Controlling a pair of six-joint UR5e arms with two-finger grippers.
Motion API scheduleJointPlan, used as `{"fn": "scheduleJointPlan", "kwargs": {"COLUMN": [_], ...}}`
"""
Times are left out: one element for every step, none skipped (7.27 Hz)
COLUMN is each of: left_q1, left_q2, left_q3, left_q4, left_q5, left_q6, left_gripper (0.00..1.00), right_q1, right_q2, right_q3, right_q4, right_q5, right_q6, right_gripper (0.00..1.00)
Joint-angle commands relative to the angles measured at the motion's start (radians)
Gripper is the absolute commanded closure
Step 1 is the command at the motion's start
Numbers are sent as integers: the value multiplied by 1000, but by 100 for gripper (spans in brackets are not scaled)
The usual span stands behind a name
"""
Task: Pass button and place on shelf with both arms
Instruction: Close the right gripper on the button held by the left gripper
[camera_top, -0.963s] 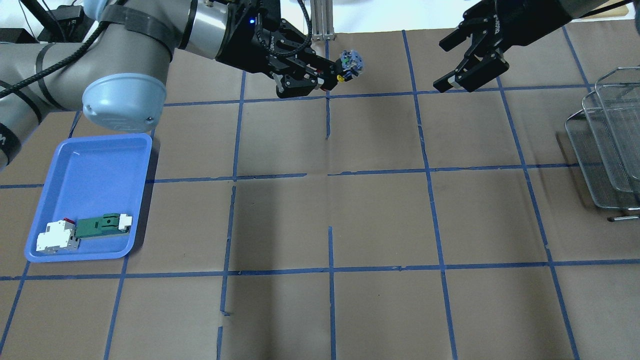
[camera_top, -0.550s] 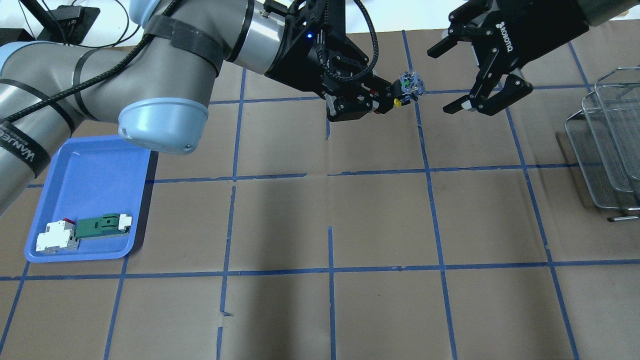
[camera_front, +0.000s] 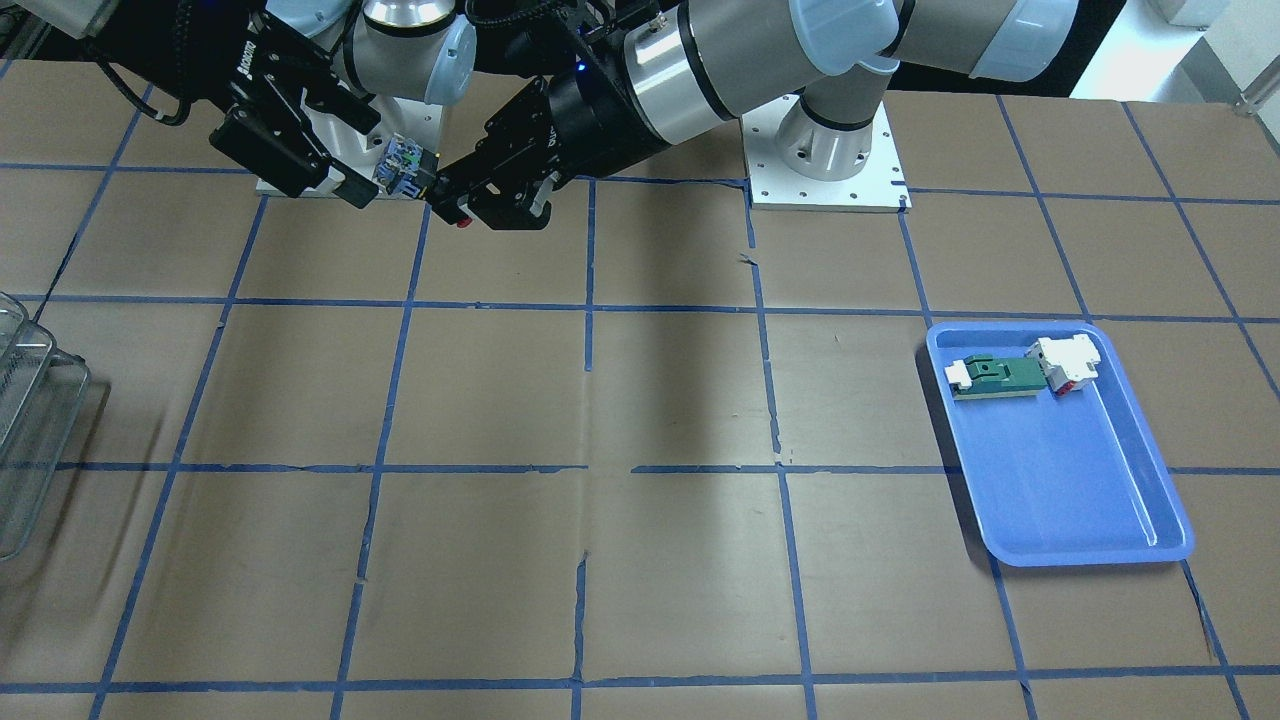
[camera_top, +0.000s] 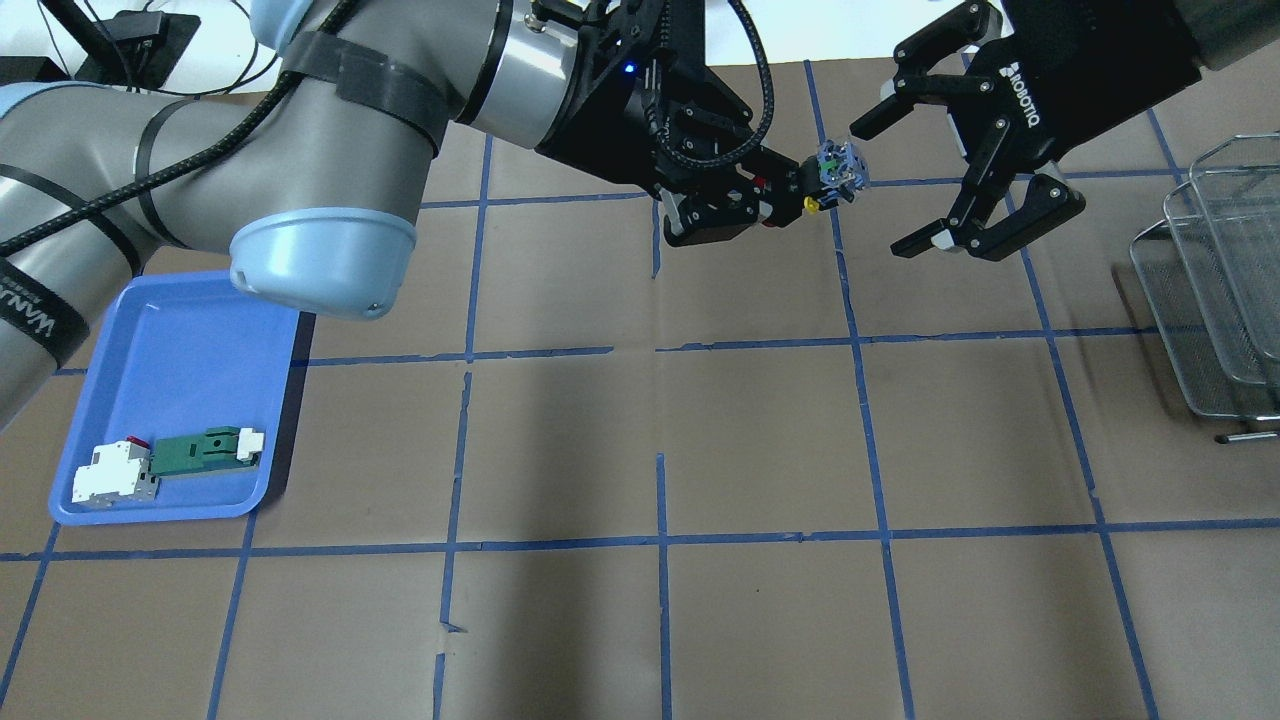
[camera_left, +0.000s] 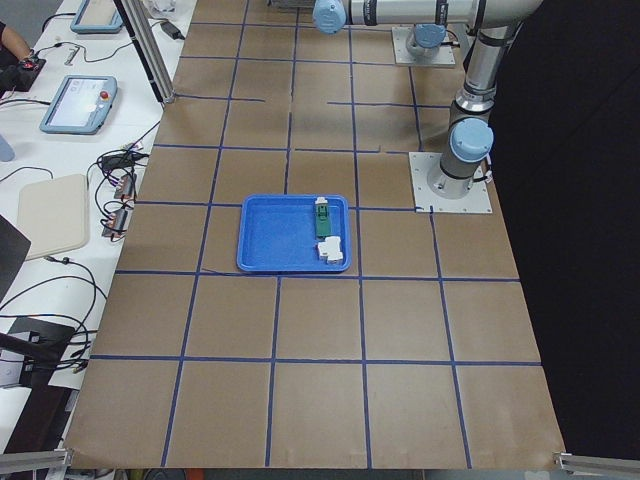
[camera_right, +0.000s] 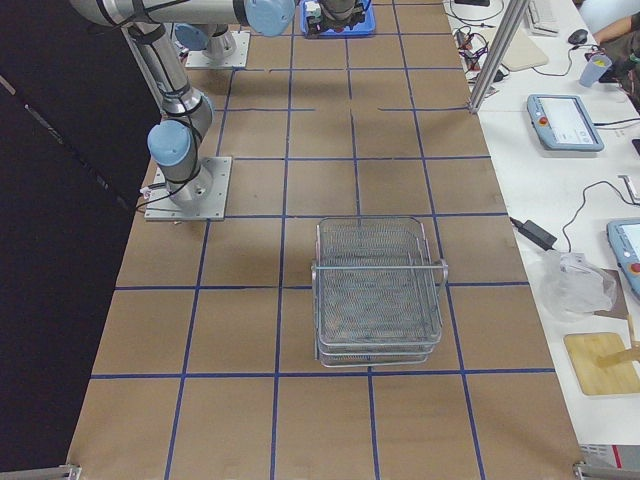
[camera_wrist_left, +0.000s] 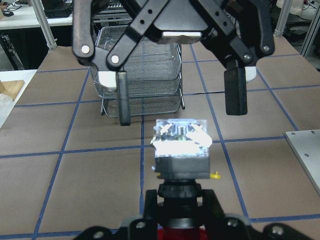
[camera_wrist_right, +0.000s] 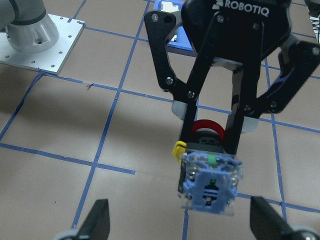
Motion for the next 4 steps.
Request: {"fn": "scheduleJointPlan", "kwargs": {"left_q1": [-3, -3, -3, -4], "left_q2": [-2, 6, 9, 9], "left_q3": [0, 1, -2, 0], "left_q4": [27, 33, 33, 35], "left_q5": [-6, -8, -8, -6], "left_q6": [-21, -26, -24, -26], "left_gripper": [100, 100, 100, 100], "right_q1": [5, 5, 5, 6], "right_q2": [-18, -21, -20, -20], "right_q3": [6, 8, 8, 8], "right_q4": [-2, -1, -1, -4], "right_q5": [7, 49, 65, 65], "right_q6": [13, 15, 41, 70], "right_gripper": [0, 0, 0, 0]}}
